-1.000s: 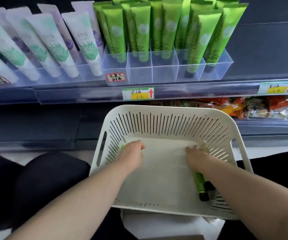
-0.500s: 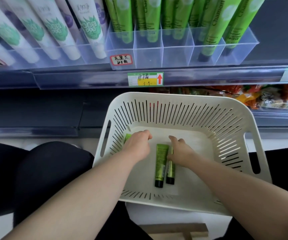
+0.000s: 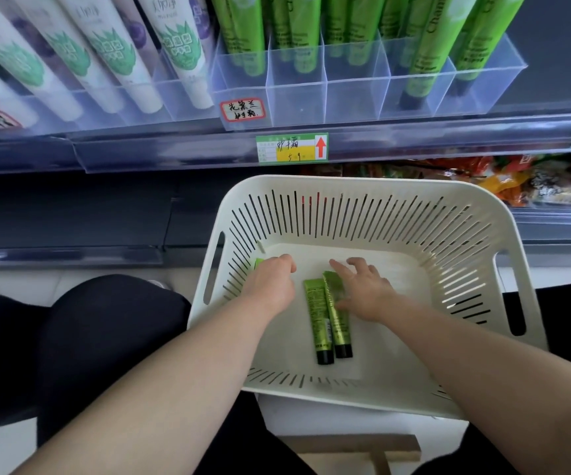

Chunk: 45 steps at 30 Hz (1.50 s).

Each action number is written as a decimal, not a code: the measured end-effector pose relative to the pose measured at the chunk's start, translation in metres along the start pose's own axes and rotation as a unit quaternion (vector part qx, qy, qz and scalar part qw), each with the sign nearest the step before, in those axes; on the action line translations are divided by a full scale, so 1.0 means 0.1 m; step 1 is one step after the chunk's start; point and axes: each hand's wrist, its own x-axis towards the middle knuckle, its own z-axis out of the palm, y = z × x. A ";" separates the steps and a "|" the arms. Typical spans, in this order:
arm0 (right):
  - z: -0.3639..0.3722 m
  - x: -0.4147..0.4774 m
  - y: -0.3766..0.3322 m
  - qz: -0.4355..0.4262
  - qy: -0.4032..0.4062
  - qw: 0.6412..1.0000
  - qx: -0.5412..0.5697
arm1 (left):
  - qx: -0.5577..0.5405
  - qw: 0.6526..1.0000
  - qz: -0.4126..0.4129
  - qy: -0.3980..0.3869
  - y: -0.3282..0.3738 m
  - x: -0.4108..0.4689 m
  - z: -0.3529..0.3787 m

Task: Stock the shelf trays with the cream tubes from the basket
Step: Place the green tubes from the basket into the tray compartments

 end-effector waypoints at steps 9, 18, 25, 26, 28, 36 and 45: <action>-0.18 0.02 -0.04 0.011 -0.049 0.996 0.071 | 0.009 1.000 -0.011 -0.018 -0.02 0.02 0.06; -0.95 -0.70 -0.19 -0.096 0.063 0.993 0.010 | 0.047 0.996 0.025 -0.075 0.07 -0.02 0.05; -1.31 -1.16 -0.10 -0.191 0.124 0.966 -0.120 | 0.094 0.988 0.025 -0.116 0.37 0.11 0.05; -1.31 -1.16 -0.09 -0.199 0.128 0.965 -0.118 | 0.101 0.987 0.030 -0.121 0.42 0.13 0.08; -1.30 -1.10 -0.12 -0.213 0.140 0.961 -0.111 | 0.116 0.985 0.040 -0.123 0.47 0.17 0.17; -1.41 -0.81 -0.06 -0.241 0.173 0.946 -0.128 | 0.201 0.974 0.015 -0.099 0.47 0.22 0.50; -1.45 -0.81 -0.04 -0.229 0.195 0.948 -0.106 | 0.151 0.983 -0.051 -0.091 0.58 0.20 0.51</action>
